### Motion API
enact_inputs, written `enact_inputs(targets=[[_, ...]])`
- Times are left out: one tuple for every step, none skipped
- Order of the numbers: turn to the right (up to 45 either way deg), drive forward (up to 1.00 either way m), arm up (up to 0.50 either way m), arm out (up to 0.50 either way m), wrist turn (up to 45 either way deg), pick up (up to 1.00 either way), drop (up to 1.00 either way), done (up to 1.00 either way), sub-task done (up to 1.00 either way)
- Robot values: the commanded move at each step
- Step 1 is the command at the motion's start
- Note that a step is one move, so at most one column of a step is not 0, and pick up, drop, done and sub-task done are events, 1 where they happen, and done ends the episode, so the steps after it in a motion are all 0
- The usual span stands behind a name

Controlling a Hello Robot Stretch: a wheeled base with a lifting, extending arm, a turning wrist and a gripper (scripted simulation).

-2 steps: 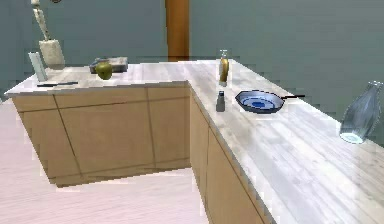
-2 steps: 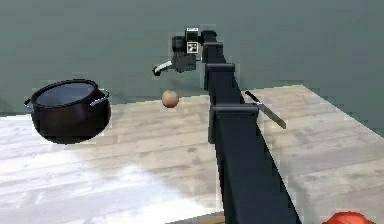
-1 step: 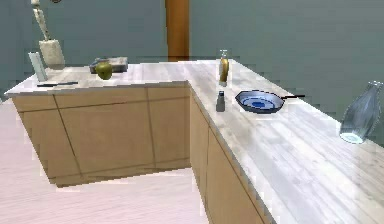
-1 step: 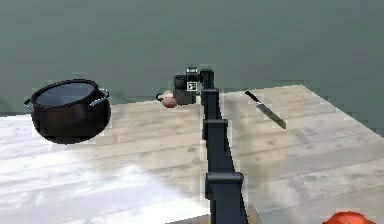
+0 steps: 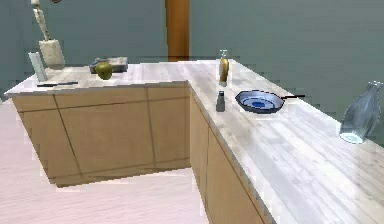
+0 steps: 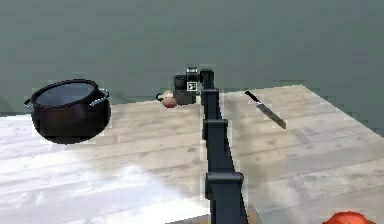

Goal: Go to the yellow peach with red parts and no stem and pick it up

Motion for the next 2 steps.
enact_inputs(targets=[[0.0, 0.0, 0.1, 0.0, 0.0, 0.0, 0.0, 0.0, 0.0], [0.0, 0.0, 0.0, 0.0, 0.0, 0.0, 0.0, 1.0, 0.0]])
